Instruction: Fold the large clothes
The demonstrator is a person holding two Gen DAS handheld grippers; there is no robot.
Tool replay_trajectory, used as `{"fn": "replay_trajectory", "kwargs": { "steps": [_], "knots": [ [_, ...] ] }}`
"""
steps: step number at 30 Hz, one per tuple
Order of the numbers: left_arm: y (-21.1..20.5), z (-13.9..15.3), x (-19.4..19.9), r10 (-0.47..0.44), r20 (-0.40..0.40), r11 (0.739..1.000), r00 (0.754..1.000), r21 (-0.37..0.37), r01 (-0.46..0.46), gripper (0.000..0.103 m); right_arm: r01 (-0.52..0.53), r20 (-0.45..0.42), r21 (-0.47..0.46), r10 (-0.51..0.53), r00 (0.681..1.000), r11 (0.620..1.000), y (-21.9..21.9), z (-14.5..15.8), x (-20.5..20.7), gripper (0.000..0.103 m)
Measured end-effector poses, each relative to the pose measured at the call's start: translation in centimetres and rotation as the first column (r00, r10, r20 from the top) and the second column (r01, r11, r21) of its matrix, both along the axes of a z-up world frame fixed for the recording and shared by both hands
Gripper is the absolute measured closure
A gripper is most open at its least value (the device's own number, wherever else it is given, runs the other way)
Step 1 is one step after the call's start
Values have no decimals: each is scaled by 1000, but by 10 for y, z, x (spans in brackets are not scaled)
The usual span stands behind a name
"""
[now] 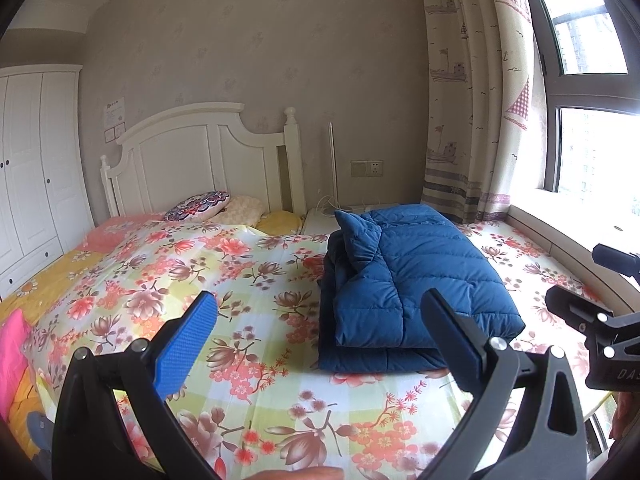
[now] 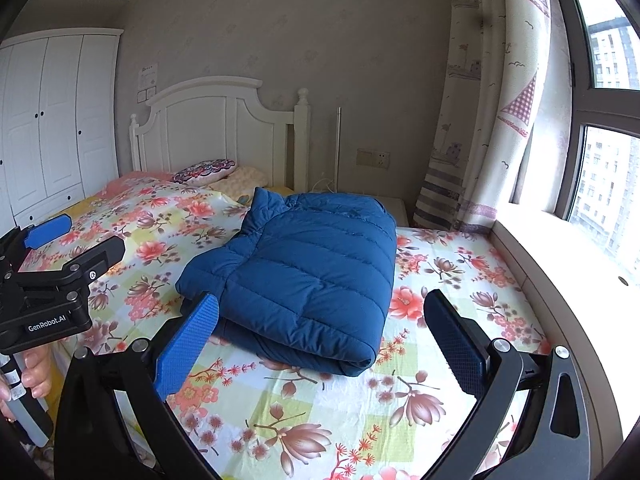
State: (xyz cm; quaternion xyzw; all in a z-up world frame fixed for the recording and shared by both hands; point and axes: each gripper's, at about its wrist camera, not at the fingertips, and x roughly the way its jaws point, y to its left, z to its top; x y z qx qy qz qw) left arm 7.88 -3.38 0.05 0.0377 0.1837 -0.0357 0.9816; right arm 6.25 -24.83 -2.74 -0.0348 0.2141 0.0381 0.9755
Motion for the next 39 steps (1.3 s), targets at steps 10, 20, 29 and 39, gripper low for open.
{"fn": "replay_trajectory", "kwargs": {
  "steps": [10,20,29,39],
  "knots": [
    [2,-1,0,6,-4,1000,1000,-8,-6,2,-5,-5,-6,5,1000,1000,2,-1,0,4],
    [1,-3,-1,7,-12,1000,1000,-8,-7,2,-8,-12,-7,8,1000,1000,4,-3,2,4],
    [-1,-4,0,6,-17,1000,1000,-7,-6,2,-5,-18,-5,5,1000,1000,5,-4,2,4],
    [0,-6,-2,7,-4,1000,1000,-4,-7,2,-5,-19,-5,5,1000,1000,6,-5,3,4]
  ]
}}
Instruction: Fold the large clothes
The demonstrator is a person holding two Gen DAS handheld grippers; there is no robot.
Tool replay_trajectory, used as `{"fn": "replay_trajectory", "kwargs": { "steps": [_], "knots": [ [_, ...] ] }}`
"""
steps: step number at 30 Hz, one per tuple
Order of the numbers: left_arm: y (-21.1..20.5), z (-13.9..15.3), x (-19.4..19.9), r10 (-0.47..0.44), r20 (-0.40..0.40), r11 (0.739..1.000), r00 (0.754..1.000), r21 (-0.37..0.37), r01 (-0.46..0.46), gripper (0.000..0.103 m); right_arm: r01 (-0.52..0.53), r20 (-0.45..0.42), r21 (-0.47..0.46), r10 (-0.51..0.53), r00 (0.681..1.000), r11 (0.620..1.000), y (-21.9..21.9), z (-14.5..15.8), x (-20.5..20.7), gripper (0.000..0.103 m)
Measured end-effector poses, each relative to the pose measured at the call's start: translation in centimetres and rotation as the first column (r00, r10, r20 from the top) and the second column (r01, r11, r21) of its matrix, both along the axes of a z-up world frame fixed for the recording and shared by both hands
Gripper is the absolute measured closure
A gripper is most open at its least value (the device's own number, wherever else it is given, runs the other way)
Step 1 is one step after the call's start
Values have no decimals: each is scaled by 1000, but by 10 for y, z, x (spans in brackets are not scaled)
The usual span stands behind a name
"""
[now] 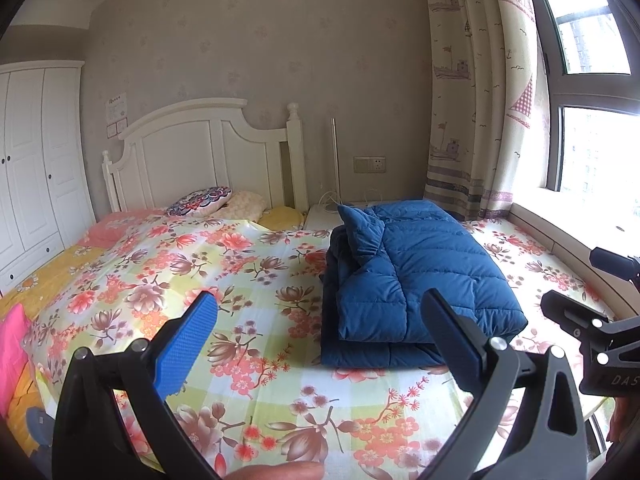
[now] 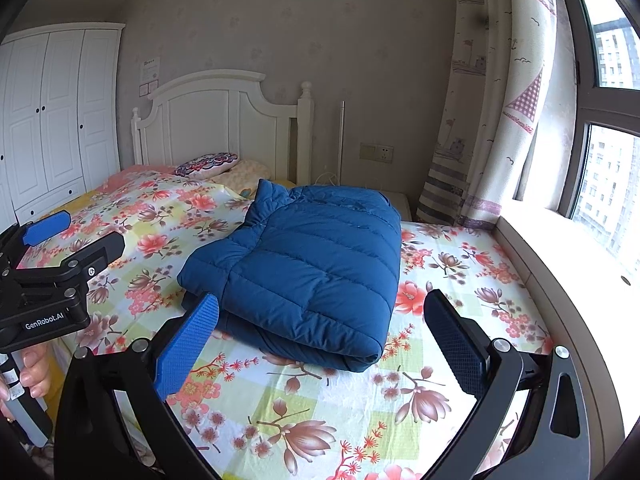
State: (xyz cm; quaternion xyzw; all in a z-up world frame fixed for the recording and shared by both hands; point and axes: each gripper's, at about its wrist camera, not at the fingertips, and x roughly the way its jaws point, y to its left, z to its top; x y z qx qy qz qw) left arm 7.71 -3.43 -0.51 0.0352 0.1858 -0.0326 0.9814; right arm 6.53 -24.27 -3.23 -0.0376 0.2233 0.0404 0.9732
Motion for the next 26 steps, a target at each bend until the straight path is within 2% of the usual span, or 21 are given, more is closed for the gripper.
{"fn": "replay_trajectory", "kwargs": {
  "steps": [11,16,18,19,23,26],
  "knots": [
    [-3,2,-7,-17,33,1000,999,17,16,2,-3,3,5,3,1000,1000,-1,-2,1,4],
    [-4,-1,-4,-72,20,997,997,-22,73,2,-8,-12,3,8,1000,1000,-4,-7,3,4],
    [-7,-7,1,-77,3,997,997,-14,77,2,-13,-26,2,13,1000,1000,-4,-12,6,4],
    [-8,-10,5,-89,-7,996,996,-7,89,2,-14,-33,2,14,999,1000,-4,-14,8,4],
    [2,-24,46,-130,-137,991,982,8,132,2,-6,-67,17,7,998,1000,-22,-21,26,4],
    [54,-32,113,-62,-245,997,968,23,70,2,107,-78,-15,-108,991,994,-69,-14,47,4]
  ]
}}
